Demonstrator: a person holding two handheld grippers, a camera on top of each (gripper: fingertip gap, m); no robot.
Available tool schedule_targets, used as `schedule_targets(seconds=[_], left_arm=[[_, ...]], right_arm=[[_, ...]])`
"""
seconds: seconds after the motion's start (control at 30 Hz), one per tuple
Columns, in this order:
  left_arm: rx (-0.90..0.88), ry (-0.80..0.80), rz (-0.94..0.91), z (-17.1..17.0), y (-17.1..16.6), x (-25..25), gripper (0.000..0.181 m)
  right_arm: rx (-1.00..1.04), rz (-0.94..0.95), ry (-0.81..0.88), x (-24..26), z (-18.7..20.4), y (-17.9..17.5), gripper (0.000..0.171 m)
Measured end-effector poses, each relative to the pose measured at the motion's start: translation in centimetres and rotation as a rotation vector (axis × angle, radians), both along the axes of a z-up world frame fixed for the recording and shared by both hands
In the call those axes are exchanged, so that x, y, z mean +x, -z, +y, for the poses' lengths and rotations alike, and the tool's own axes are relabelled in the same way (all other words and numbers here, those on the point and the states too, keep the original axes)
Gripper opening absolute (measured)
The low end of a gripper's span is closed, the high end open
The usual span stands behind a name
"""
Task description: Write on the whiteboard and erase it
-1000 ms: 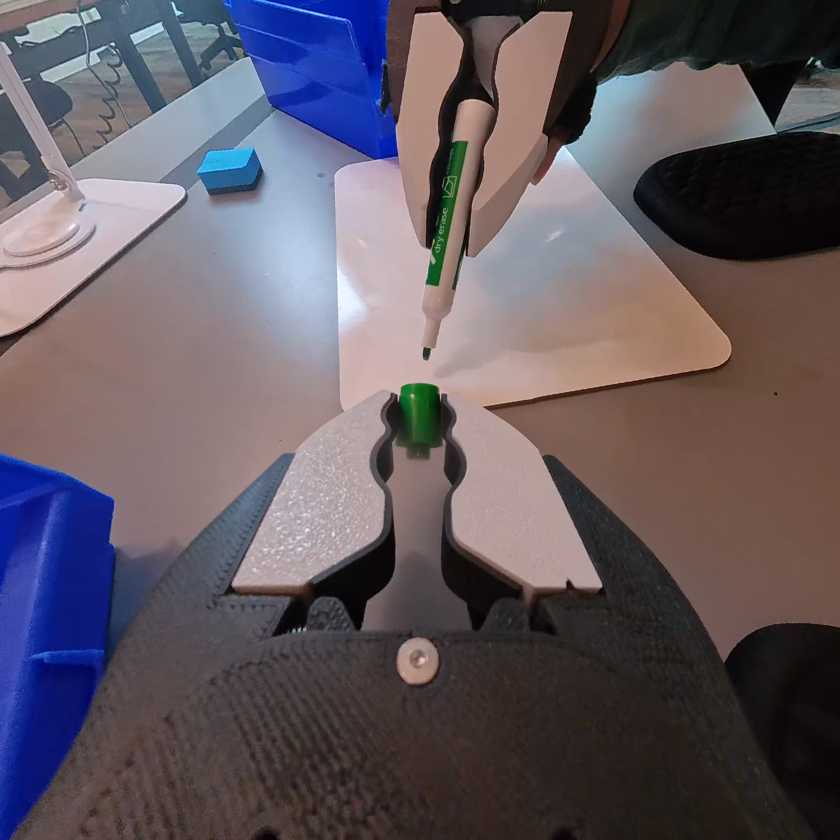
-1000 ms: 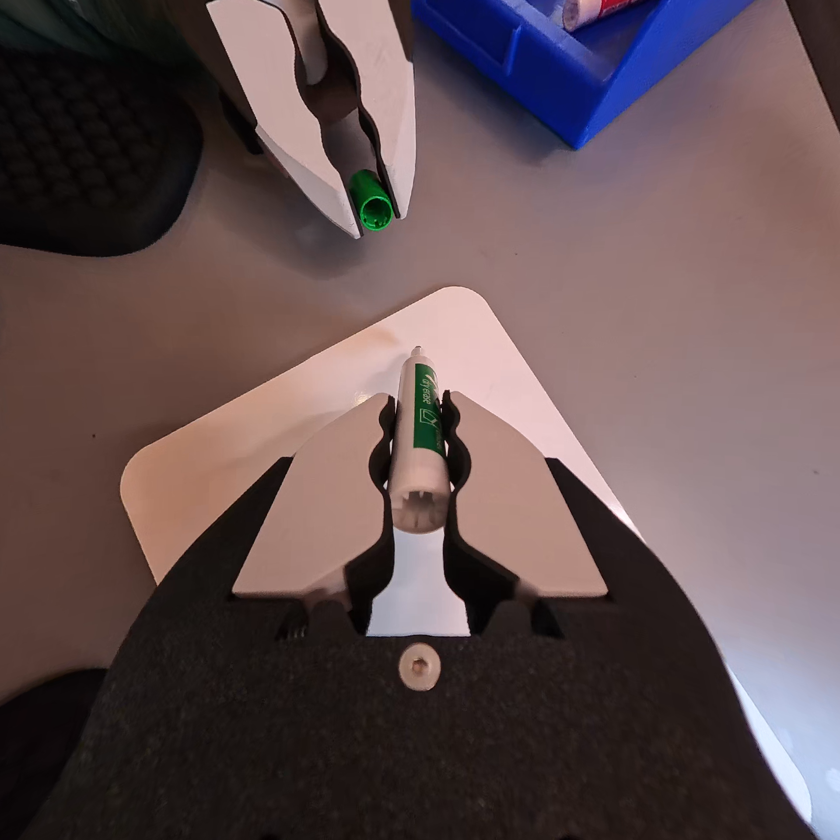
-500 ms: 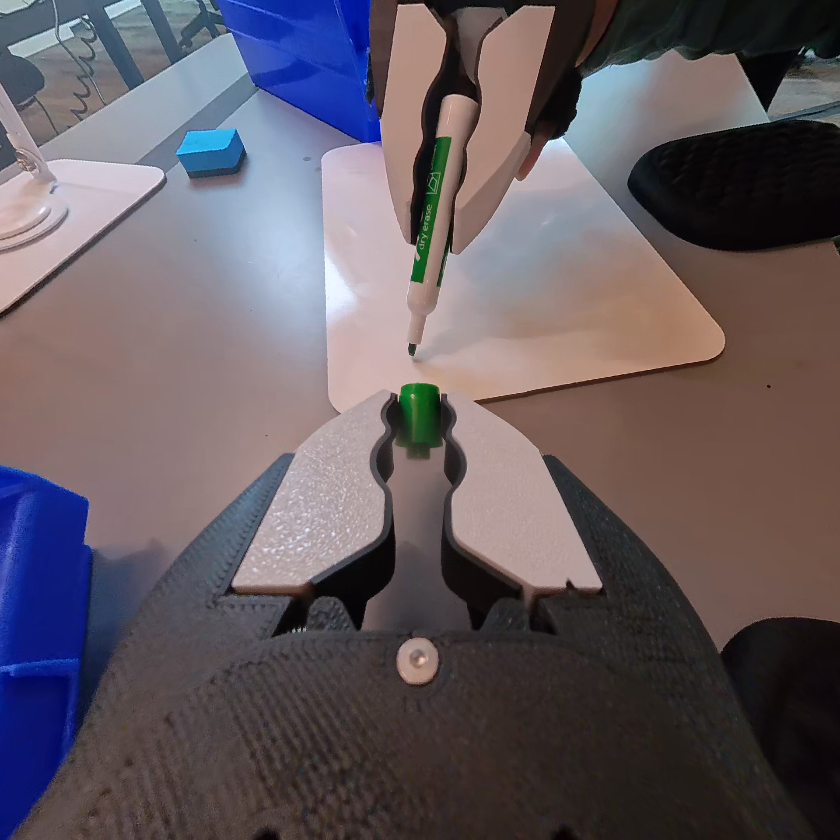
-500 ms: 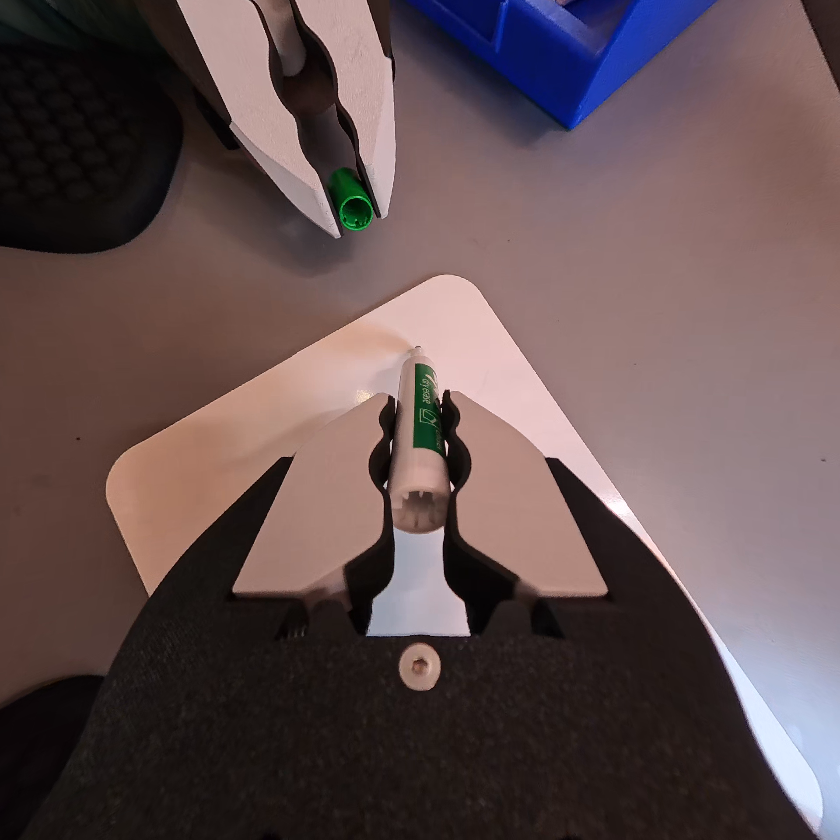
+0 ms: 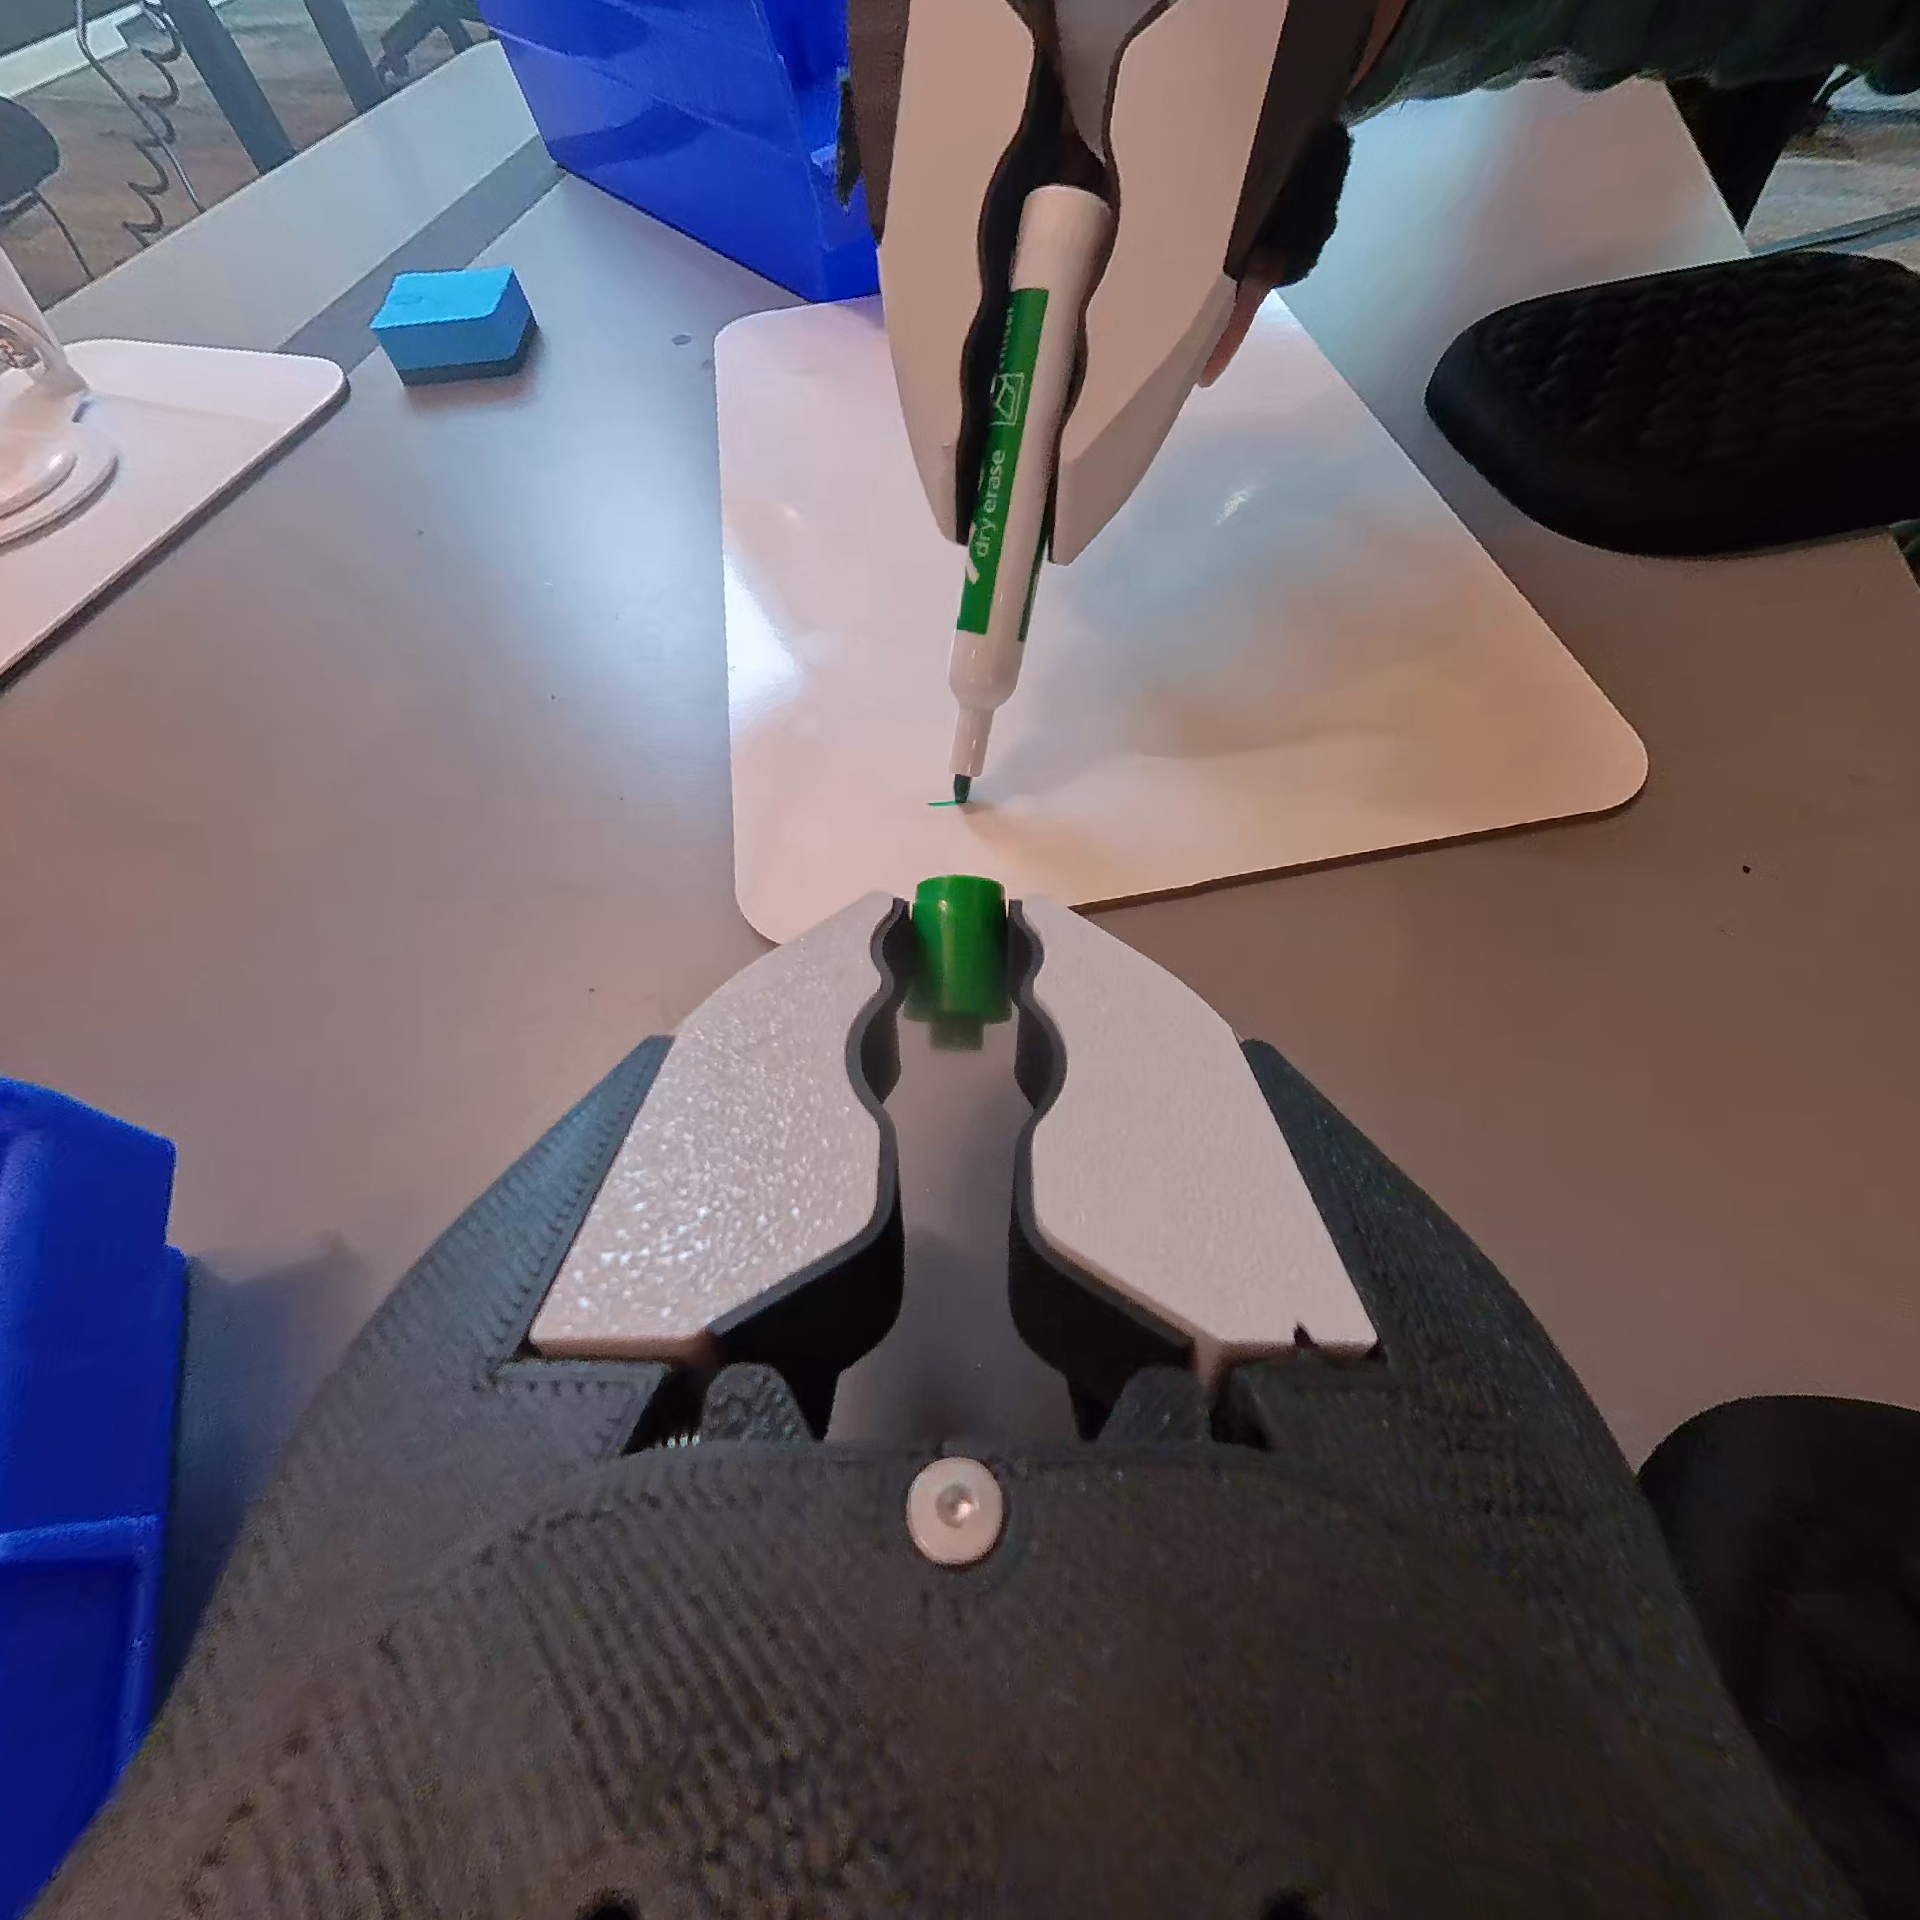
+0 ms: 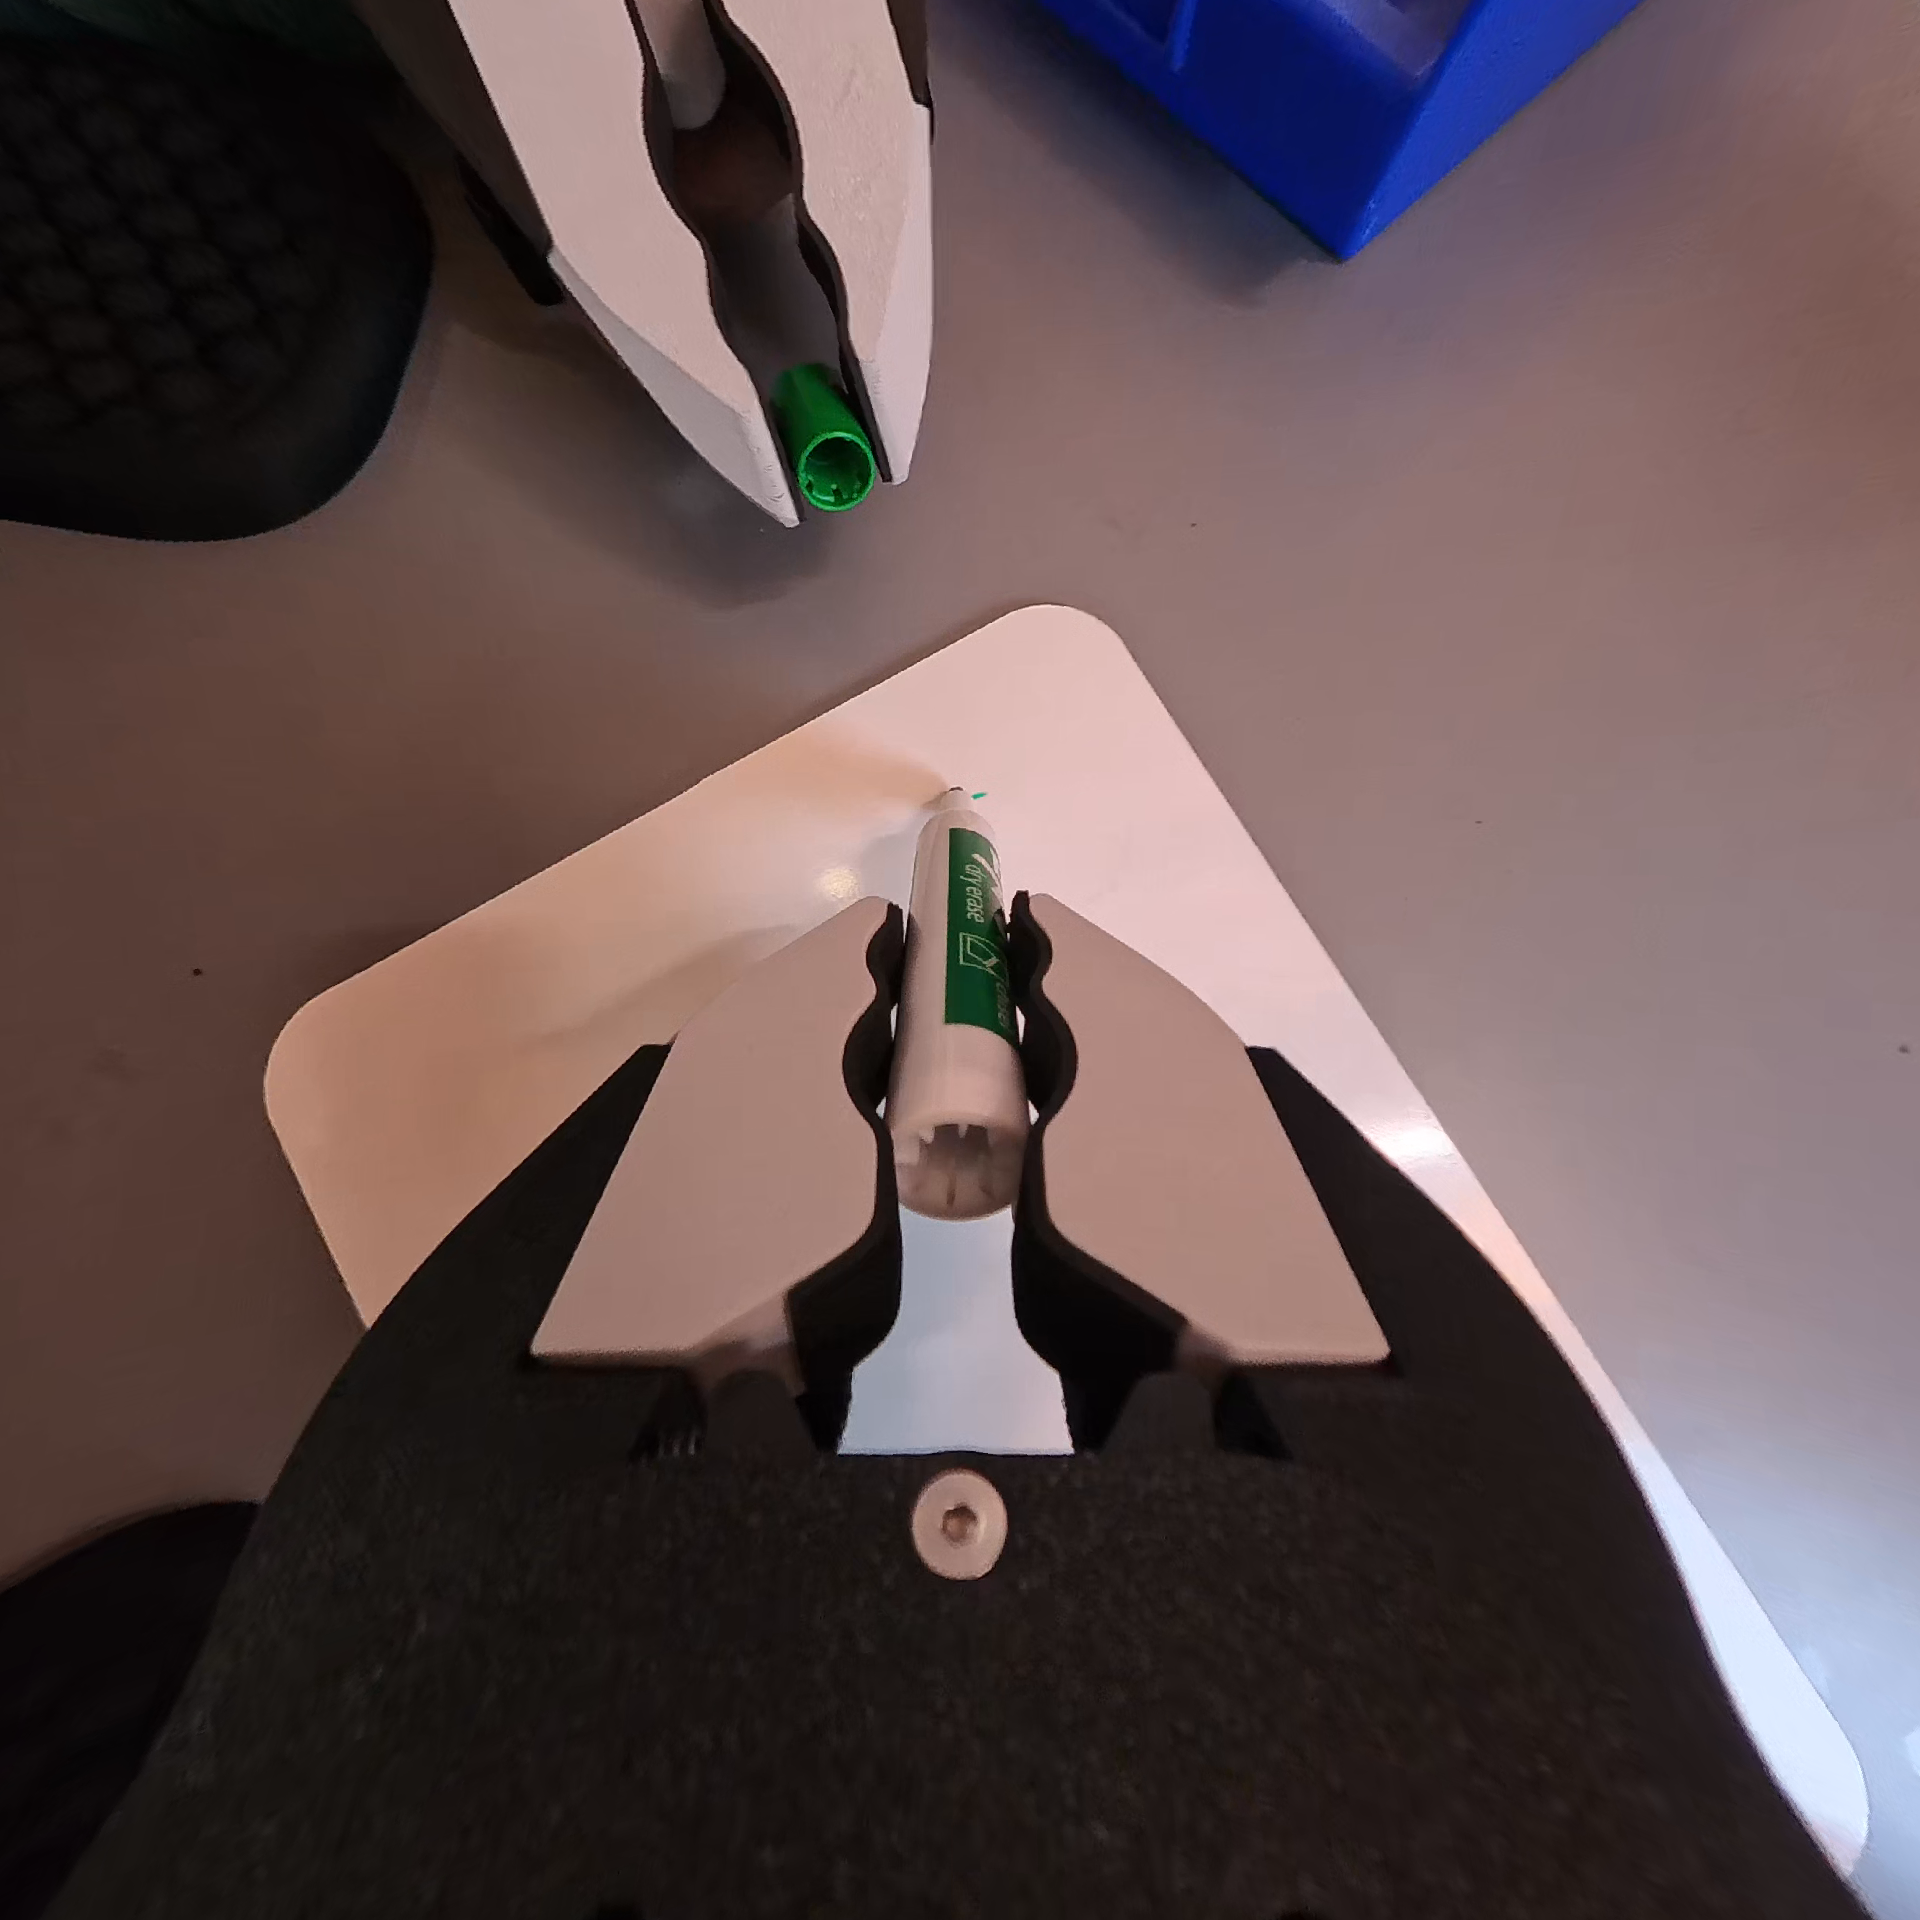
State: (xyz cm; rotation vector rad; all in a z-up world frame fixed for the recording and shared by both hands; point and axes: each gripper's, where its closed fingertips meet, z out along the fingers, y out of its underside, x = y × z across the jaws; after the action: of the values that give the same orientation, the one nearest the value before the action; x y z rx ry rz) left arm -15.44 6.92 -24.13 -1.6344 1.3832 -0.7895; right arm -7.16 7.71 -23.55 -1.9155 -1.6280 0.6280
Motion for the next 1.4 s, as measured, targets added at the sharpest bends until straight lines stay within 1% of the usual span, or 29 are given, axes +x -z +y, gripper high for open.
schedule_targets(seconds=[0.53,0.6,0.73,0.93,1.4], left_arm=[[-0.009,0.004,0.012,-0.2,0.2,0.0,0.018],[-0.009,0.005,0.013,-0.2,0.3,0.0,0.018],[-0.009,0.004,0.016,-0.2,0.3,0.0,0.018],[-0.008,0.003,0.015,-0.2,0.2,-0.1,0.018],[-0.021,0.01,0.019,-0.2,0.5,-0.1,0.018]], right_arm=[[-0.047,-0.035,-0.029,1.9,-5.0,-0.2,0.019],[-0.035,-0.007,-0.018,1.7,-4.6,-0.6,0.019],[0.02,0.03,0.017,1.0,-2.3,-1.3,0.02],[0.037,0.033,0.026,0.1,0.1,-0.6,0.019],[0.023,0.021,0.014,-0.1,0.4,0.0,0.02]])
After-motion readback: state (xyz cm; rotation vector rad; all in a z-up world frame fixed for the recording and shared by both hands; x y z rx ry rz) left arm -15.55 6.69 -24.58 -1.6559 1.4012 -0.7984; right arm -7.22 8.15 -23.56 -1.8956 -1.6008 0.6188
